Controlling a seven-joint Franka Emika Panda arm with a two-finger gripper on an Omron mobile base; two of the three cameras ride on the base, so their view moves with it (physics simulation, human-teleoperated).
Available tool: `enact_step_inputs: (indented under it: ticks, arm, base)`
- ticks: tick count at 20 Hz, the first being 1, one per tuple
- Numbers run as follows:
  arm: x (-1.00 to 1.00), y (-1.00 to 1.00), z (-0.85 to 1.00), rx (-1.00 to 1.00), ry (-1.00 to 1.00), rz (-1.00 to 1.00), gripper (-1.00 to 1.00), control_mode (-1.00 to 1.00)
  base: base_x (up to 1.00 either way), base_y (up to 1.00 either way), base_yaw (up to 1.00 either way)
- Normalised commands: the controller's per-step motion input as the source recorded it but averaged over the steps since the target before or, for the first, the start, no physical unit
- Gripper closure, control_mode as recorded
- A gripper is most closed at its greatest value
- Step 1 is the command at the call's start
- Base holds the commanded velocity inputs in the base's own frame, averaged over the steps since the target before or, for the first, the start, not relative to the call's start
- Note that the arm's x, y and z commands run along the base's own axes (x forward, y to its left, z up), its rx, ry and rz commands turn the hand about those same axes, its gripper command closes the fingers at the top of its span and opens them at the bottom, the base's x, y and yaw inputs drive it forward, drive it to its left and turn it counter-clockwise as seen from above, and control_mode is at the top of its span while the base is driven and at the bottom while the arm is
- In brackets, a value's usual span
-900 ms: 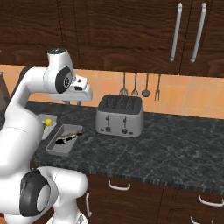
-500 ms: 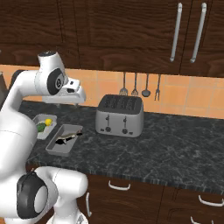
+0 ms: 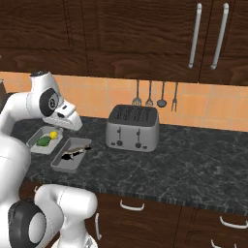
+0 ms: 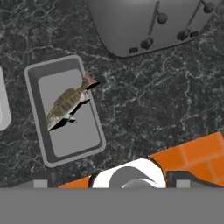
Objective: Take the meat container that has the fish and place it on the second highest rack of the freezer. Then take the vegetable container that has the broccoli and lemon and place it on the highest rack of the freezer.
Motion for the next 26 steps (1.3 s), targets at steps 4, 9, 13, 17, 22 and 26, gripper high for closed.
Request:
enact_step_inputs:
  ticks: [4,9,13,17,22,26]
  arm:
    - [-0.01,0.26,-0.58,0.17,0.00,-0.38,-1.00,-1.00]
    - [0.00,0.10,-0.83,0.21,0.00,-0.30,-1.00,-1.00]
    - [-0.22,0.03,-0.74,0.11,0.00,-0.32,-1.00,-1.00]
    - [-0.09,0.08,-0.63,0.01,0.07,-0.32,-1.00,-1.00]
    - [0.01,0.00,-0.59,0.01,0.04,-0.22,-1.00,-1.00]
    - [0.17,0.00,-0.56,0.03,0.01,-0.11,-1.00,-1.00]
  base:
    - [0.00,0.00,0.00]
    - [0.00,0.00,0.00]
    - [0.00,0.00,0.00]
    - [0.00,0.00,0.00]
    - [0.00,0.00,0.00]
    - [0.00,0.00,0.00]
